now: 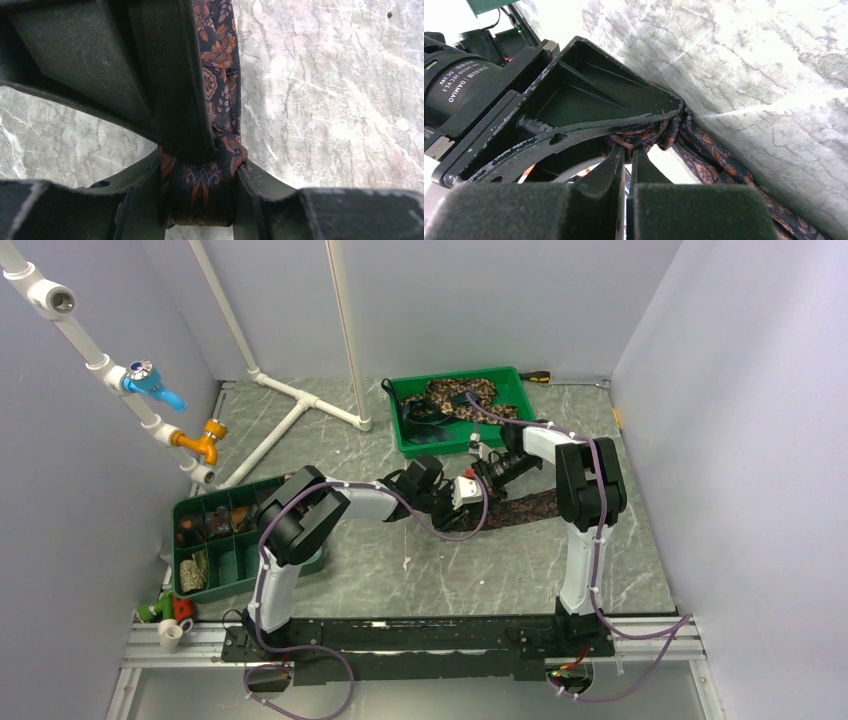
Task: Roll the ties
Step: Roll the tie at the center of the board.
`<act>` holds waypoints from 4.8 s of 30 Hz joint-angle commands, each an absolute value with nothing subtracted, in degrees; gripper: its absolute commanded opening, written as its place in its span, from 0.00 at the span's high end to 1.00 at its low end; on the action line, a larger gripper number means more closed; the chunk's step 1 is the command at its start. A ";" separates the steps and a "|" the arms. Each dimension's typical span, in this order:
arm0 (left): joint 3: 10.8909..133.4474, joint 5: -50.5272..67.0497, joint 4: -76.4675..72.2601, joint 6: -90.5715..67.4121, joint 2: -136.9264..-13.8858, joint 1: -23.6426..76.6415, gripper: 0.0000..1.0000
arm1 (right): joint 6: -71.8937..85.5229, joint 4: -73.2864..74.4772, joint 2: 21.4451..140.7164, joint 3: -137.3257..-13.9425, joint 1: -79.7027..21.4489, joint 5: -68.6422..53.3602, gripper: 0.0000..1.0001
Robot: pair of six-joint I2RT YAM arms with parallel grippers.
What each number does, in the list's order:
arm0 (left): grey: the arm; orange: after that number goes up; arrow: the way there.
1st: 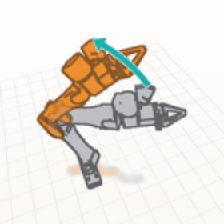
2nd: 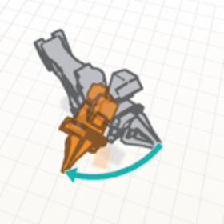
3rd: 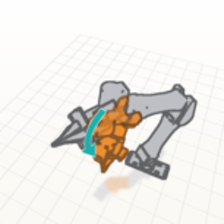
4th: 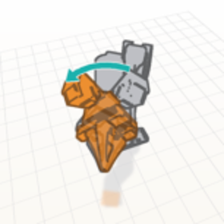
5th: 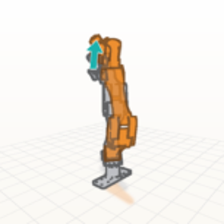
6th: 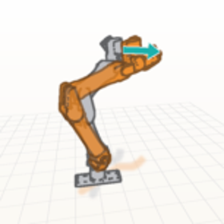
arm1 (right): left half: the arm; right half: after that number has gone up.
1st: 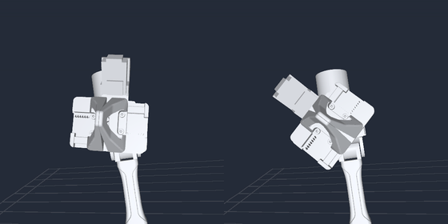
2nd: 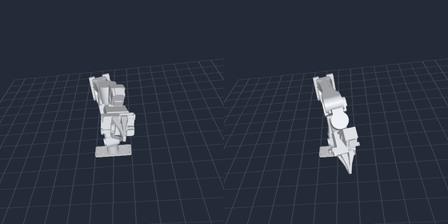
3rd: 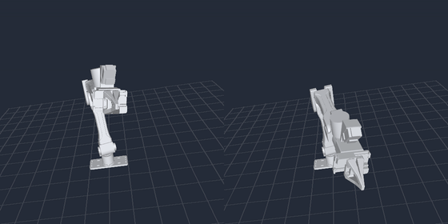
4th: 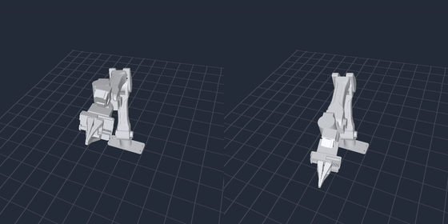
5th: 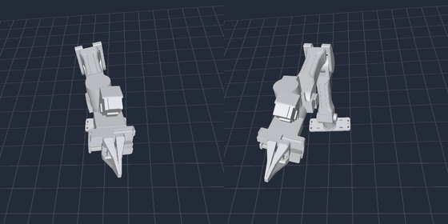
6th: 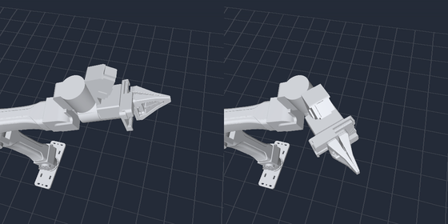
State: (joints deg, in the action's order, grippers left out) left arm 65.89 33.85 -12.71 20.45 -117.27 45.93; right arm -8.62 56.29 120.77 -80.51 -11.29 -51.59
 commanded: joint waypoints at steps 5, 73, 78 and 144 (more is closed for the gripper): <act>61.03 34.08 -4.08 18.62 -118.74 44.83 0.54 | -12.42 52.49 122.45 -78.60 -12.44 -30.19 1.00; 58.53 37.01 -23.25 20.59 -114.95 45.07 0.18 | -9.81 52.14 124.13 -77.25 -11.59 -20.43 1.00; 60.61 37.76 -26.89 21.30 -117.17 45.66 0.18 | -7.67 51.27 125.38 -80.68 -10.70 -19.19 1.00; 55.52 25.43 -6.32 18.30 -117.33 44.89 0.82 | -12.97 59.68 121.22 -93.18 -9.31 -37.11 0.58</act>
